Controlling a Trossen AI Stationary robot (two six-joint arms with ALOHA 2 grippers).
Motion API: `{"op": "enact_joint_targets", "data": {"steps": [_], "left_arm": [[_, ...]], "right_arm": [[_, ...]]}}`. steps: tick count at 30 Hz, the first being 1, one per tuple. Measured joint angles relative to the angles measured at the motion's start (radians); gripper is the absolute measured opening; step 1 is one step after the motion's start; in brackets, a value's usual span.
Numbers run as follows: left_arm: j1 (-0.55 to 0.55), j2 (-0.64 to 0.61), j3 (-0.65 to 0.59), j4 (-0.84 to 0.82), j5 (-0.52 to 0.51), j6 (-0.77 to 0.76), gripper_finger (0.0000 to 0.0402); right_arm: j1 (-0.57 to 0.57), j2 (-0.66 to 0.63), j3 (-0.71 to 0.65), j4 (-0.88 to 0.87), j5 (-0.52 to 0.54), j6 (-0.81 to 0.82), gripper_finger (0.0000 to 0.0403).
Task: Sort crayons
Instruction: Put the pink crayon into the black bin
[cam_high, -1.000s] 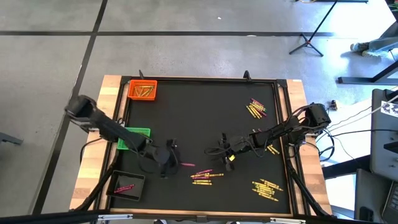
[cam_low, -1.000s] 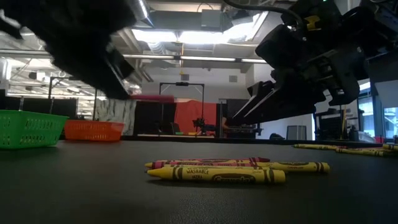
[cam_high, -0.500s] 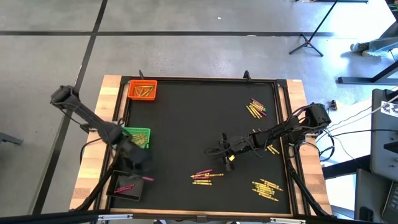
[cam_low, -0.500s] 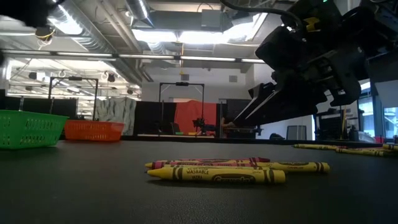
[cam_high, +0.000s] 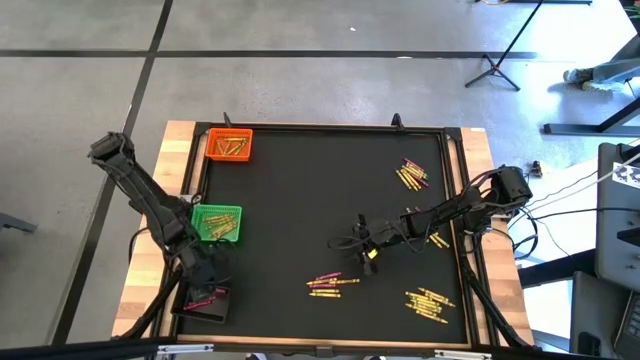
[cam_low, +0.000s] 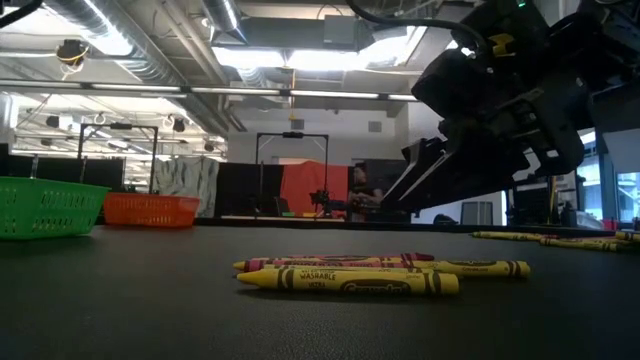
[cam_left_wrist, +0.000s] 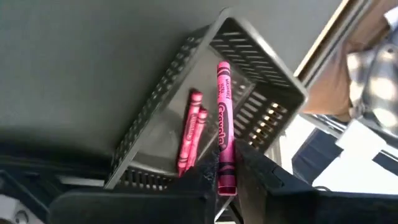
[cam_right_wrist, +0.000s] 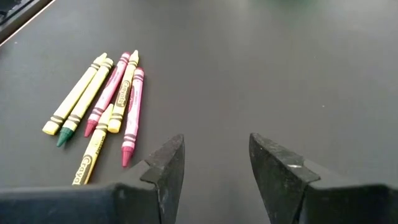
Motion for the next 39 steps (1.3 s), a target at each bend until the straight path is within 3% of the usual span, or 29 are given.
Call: {"op": "enact_joint_targets", "data": {"steps": [9,14,19,26,29,33,39], "left_arm": [[0.004,-0.011,0.000,0.007,0.020,-0.015,0.0093],[0.016,-0.042,0.000,0.101,-0.071,0.016,0.0100],[0.056,-0.037,0.000,0.249,-0.321,0.241,0.0101],[0.128,0.052,0.001,0.431,-0.587,0.655,0.0101],[0.167,0.118,0.000,0.532,-0.608,0.800,0.0101],[0.208,0.210,0.000,0.674,-0.615,0.940,0.0101],[0.244,0.326,-0.001,0.752,-0.645,1.054,0.0101]], "right_arm": [[-0.001,0.000,0.000,0.002,-0.010,-0.023,0.0179],[-0.001,0.000,0.000,0.022,-0.081,-0.024,0.0179],[0.016,0.013,0.000,0.031,-0.153,0.010,0.0179],[0.086,0.050,0.007,0.079,-0.108,0.025,0.0179],[0.107,0.079,0.019,0.098,-0.056,0.025,0.0179],[0.107,0.131,0.058,0.097,-0.083,0.028,0.0179],[0.102,0.204,0.108,0.093,-0.080,0.020,0.0179]]}}
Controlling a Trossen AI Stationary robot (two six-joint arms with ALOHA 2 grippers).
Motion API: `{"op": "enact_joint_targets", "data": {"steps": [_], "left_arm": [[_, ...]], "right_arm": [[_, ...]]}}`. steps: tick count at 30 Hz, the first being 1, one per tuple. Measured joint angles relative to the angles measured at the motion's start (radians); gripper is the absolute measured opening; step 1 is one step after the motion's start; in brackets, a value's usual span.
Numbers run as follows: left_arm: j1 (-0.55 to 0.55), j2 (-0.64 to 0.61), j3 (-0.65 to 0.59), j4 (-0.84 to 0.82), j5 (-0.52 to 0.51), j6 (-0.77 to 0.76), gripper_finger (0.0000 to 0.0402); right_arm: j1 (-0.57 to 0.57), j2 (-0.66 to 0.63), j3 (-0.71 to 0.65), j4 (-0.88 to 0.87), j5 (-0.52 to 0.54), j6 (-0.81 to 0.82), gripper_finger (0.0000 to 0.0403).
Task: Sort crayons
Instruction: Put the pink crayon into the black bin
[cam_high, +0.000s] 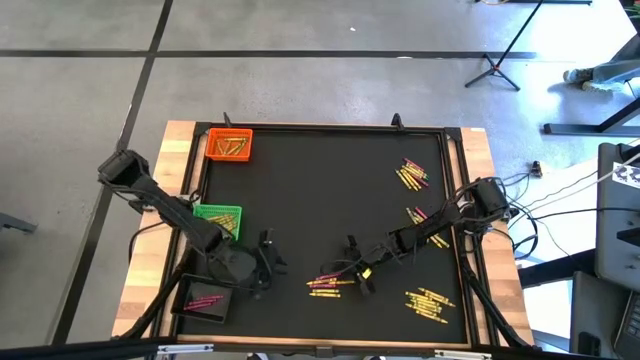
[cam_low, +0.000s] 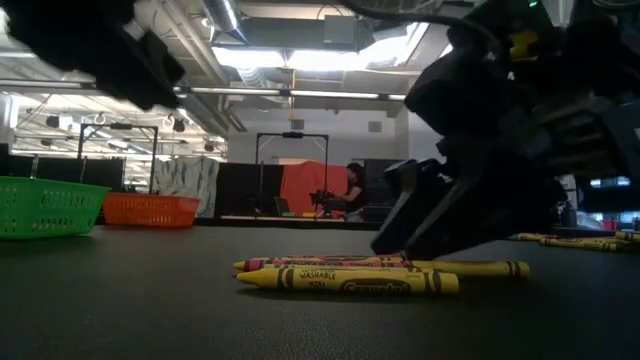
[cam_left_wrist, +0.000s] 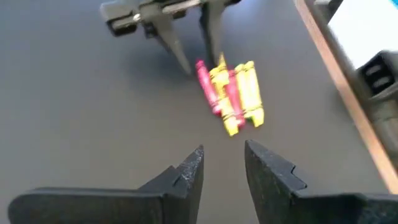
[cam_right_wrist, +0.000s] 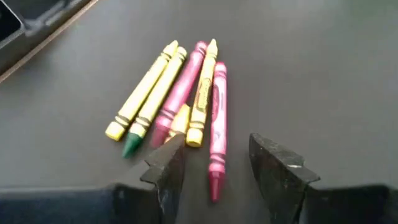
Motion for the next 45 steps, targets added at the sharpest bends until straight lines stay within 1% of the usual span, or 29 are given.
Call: {"op": "enact_joint_targets", "data": {"steps": [3,8,14,16,20,25,29,33,37,41,42,45], "left_arm": [[0.020,0.036,0.001,0.015,0.000,0.006,0.0101],[0.034,0.063,0.001,0.022,-0.007,0.006,0.0101],[0.040,0.065,0.001,0.023,-0.035,0.007,0.0101],[0.040,0.065,0.001,0.023,-0.052,0.007,0.0101],[0.042,0.072,0.001,0.026,-0.066,0.006,0.0101],[0.051,0.143,0.001,0.081,-0.068,0.001,0.0101],[0.067,0.195,0.001,0.129,-0.067,0.004,0.0101],[0.090,0.215,0.001,0.171,-0.067,0.006,0.0101],[0.125,0.225,0.001,0.197,-0.067,0.038,0.0101],[0.178,0.225,0.001,0.202,-0.060,0.058,0.0101],[0.198,0.225,0.001,0.203,-0.047,0.059,0.0103],[0.263,0.225,0.001,0.204,0.035,0.080,0.0116]], "right_arm": [[-0.005,0.000,-0.001,-0.015,-0.006,-0.018,0.0179],[-0.008,-0.001,0.000,-0.037,0.085,-0.020,0.0179],[-0.021,-0.001,0.000,-0.042,0.097,-0.037,0.0174],[-0.026,-0.001,0.000,-0.043,0.106,-0.039,0.0161],[-0.025,-0.001,0.000,-0.045,0.107,-0.051,0.0118],[-0.026,0.010,0.000,-0.046,0.089,-0.052,0.0066],[-0.026,0.030,0.002,-0.037,0.088,-0.052,0.0040],[-0.025,0.031,0.001,-0.038,0.107,-0.053,0.0019],[-0.024,0.012,0.000,-0.044,0.143,-0.080,0.0006],[-0.027,-0.008,-0.003,-0.064,0.247,-0.118,0.0012],[-0.033,-0.008,-0.003,-0.062,0.270,-0.125,0.0015],[-0.053,-0.014,-0.003,-0.072,0.304,-0.128,0.0018]]}}
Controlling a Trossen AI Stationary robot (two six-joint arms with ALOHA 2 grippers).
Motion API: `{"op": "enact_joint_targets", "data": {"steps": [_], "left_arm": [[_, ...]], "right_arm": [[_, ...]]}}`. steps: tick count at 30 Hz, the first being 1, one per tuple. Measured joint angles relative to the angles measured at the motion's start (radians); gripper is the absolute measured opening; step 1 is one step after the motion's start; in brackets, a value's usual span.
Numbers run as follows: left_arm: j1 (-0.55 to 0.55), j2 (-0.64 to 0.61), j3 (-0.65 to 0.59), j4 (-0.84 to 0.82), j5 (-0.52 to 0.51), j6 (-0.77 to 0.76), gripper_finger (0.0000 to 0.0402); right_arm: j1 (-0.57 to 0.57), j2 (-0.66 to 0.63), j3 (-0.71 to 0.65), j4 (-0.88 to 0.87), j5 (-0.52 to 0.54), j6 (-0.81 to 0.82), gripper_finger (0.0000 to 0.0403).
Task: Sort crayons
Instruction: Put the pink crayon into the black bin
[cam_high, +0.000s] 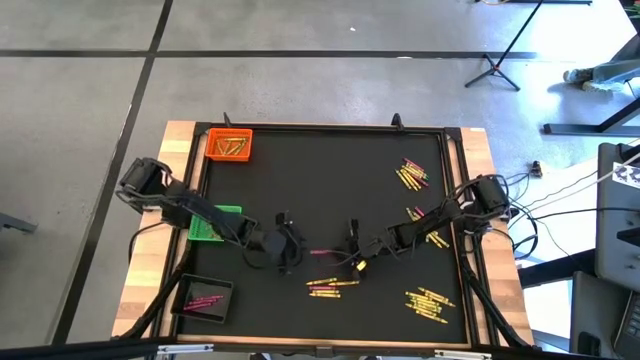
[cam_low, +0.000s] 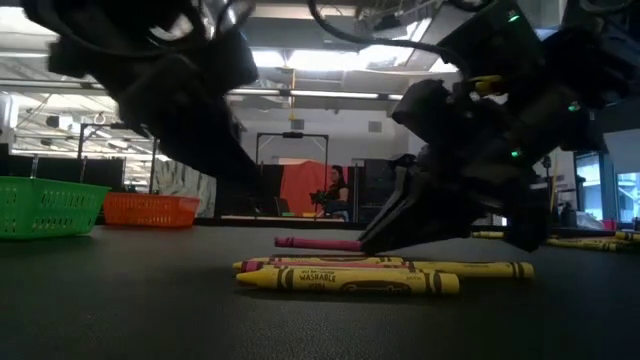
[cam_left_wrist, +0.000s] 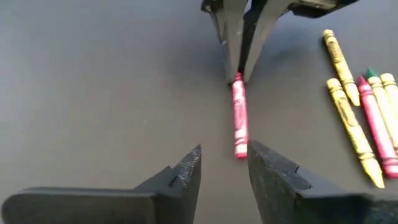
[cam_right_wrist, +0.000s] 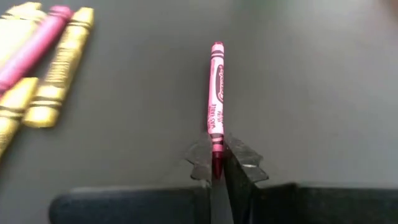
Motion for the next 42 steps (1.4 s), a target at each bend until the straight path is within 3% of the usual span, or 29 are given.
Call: {"op": "enact_joint_targets", "data": {"steps": [8,14,23,28,32,42], "left_arm": [[0.088,0.000,0.000,0.008,0.027,0.069,0.0162],[0.116,0.000,0.000,0.016,0.033,0.125,0.0161],[0.159,0.098,0.001,0.150,0.213,0.183,0.0161],[0.157,0.131,0.000,0.194,0.180,0.188,0.0160],[0.159,0.131,0.001,0.192,0.182,0.188,0.0137],[0.152,0.131,0.001,0.212,0.175,0.212,0.0012]], "right_arm": [[-0.063,0.000,0.000,0.025,0.002,0.005,0.0010],[-0.072,-0.002,0.000,0.064,-0.009,0.000,0.0013],[-0.072,-0.003,0.001,0.083,0.014,-0.013,0.0014],[-0.072,-0.003,0.001,0.091,0.028,-0.023,0.0015],[-0.072,-0.003,0.001,0.109,0.026,-0.023,0.0015],[-0.069,-0.004,0.001,0.111,0.018,-0.010,0.0020]]}}
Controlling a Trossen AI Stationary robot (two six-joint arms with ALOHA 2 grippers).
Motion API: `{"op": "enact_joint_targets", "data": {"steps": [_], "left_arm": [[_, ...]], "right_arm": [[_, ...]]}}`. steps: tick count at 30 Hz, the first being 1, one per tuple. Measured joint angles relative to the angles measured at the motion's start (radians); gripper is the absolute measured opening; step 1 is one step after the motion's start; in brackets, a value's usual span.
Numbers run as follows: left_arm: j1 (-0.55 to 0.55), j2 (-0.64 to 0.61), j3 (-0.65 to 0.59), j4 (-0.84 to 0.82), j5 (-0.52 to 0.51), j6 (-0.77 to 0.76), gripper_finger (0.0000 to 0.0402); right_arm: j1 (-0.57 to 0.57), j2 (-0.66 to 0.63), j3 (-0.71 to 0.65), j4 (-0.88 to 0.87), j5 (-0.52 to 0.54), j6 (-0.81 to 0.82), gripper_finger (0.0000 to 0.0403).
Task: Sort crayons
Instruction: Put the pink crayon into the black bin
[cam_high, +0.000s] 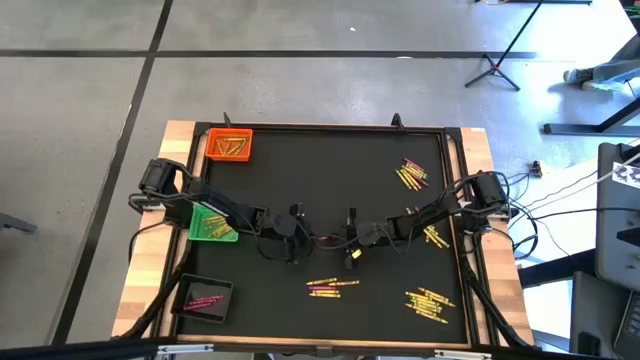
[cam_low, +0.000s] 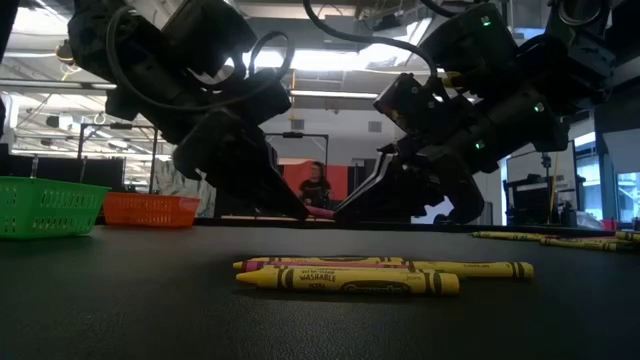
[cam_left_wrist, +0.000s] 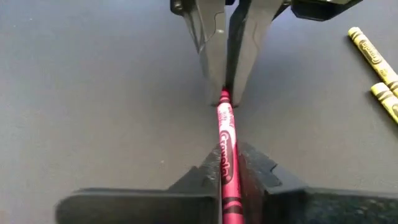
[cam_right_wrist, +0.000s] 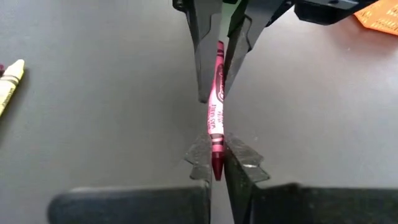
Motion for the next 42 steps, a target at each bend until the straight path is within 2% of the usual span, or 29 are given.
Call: {"op": "enact_joint_targets", "data": {"steps": [5,10,15,19,24,30,34,42], "left_arm": [[0.000,-0.001,0.000,-0.003,0.007,-0.001,0.0013],[0.000,-0.040,0.000,-0.076,0.010,-0.002,0.0013],[-0.019,-0.124,0.000,-0.213,0.001,-0.012,0.0013],[-0.058,-0.211,0.000,-0.316,0.000,-0.053,0.0014],[-0.129,-0.337,0.000,-0.468,-0.006,-0.125,0.0014],[-0.224,-0.503,0.000,-0.728,0.024,-0.341,0.0014],[-0.311,-0.604,0.000,-0.862,0.105,-0.543,0.0014],[-0.546,-0.668,0.000,-0.935,0.258,-1.019,0.0014]], "right_arm": [[-0.002,0.000,0.000,0.005,0.000,0.019,0.0040],[0.000,-0.021,0.000,0.014,0.008,0.023,0.0094],[0.000,-0.107,0.001,-0.097,-0.077,0.022,0.0140],[0.000,-0.151,0.000,-0.140,-0.146,0.020,0.0153],[0.000,-0.161,-0.064,-0.043,-0.175,0.009,0.0152],[0.000,-0.161,-0.165,0.152,-0.157,0.007,0.0152],[0.000,-0.161,-0.194,0.206,-0.150,0.015,0.0152],[0.000,-0.161,-0.197,0.211,-0.156,0.022,0.0152]]}}
